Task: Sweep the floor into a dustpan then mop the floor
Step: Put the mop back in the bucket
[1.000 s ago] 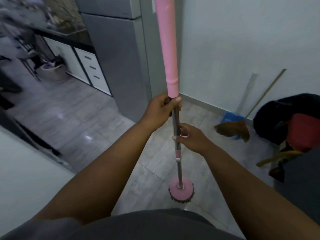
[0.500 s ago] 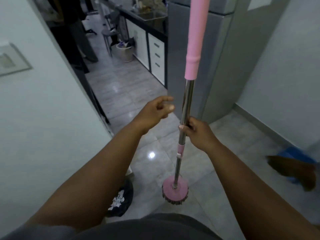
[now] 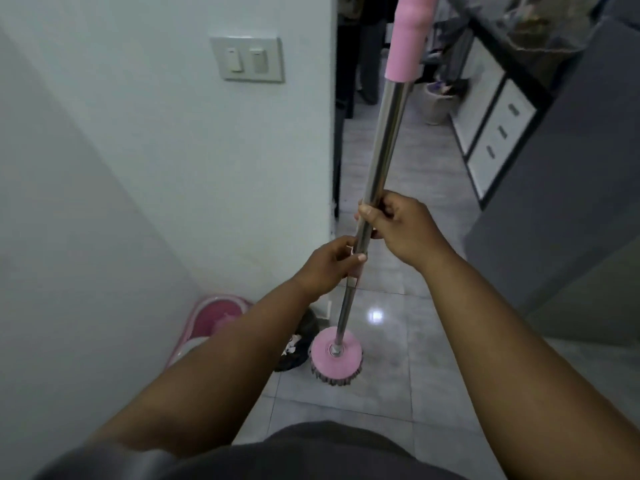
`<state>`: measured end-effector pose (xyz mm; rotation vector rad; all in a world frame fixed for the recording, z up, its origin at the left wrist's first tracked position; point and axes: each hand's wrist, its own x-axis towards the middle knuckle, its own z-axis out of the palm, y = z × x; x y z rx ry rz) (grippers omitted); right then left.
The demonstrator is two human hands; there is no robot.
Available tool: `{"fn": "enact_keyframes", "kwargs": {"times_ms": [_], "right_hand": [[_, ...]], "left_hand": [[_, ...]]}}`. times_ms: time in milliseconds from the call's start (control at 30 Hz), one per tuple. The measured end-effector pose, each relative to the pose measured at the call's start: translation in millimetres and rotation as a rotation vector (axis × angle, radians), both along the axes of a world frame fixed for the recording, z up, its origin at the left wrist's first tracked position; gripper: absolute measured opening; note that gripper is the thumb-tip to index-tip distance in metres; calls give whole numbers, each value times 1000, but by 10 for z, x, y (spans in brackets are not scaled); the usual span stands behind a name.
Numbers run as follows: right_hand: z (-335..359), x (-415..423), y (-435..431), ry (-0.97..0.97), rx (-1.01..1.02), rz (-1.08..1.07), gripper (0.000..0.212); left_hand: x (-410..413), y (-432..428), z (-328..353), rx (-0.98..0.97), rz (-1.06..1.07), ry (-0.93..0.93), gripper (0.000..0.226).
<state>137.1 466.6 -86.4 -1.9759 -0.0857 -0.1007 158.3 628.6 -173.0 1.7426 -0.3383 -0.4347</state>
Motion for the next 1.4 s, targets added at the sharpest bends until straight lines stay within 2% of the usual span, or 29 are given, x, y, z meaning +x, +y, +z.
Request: {"fn": "enact_keyframes", "kwargs": {"times_ms": [133, 233, 467, 567, 967, 1400], "right_hand": [[88, 158, 447, 7, 20, 127, 37], [131, 286, 826, 24, 63, 216, 26], [46, 588, 1873, 70, 64, 380, 20], [-42, 753, 2374, 89, 39, 431, 21], [-516, 1334, 4268, 139, -77, 528, 26], [-1372, 1915, 5239, 297, -120, 580, 30]], "left_hand": [[-69, 433, -48, -32, 173, -13, 8], [-91, 769, -53, -24, 290, -12, 7], [-94, 1713, -130, -46, 488, 65, 17], [-21, 2192, -209, -61, 520, 93, 23], [348, 3948, -709, -75, 686, 181, 12], [835, 4795, -1581, -30, 718, 319, 21]]}}
